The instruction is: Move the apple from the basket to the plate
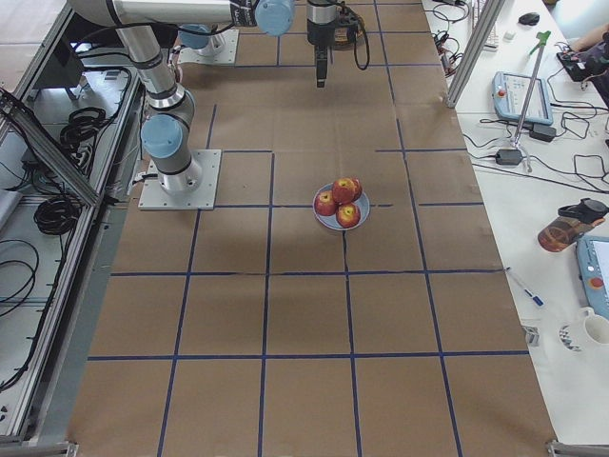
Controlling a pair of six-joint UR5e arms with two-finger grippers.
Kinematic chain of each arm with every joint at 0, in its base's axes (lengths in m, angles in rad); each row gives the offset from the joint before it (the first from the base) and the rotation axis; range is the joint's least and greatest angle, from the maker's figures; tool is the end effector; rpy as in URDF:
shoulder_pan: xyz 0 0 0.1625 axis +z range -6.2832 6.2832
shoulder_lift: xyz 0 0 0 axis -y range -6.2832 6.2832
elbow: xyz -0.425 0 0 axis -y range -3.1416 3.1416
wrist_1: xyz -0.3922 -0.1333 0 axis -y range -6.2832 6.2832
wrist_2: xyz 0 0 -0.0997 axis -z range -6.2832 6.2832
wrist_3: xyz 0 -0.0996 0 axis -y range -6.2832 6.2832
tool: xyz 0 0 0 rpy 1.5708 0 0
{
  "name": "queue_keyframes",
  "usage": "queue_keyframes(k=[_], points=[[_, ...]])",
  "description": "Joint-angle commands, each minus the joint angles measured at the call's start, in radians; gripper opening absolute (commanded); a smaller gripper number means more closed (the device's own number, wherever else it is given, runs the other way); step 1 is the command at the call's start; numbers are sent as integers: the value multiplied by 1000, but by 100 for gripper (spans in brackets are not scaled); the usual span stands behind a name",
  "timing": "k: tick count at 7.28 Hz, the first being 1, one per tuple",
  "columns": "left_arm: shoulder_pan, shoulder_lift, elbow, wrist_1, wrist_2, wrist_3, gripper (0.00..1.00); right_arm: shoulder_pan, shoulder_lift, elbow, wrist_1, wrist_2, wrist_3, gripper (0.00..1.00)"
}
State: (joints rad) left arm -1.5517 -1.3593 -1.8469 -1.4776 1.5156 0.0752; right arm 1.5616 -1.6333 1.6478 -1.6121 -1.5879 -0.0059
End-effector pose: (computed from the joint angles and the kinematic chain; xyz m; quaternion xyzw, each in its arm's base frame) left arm -0.1310 -0.4072 0.4562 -0.0284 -0.9991 0.0156 0.0269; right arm 0.1273 -0.4691 0.4841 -0.0018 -0.9999 0.0133 0.0087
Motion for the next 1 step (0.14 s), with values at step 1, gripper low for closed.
queue_keyframes(k=[1], points=[[-1,2,1,-1,1,0,99,0,0,0,0,2,-5,100]])
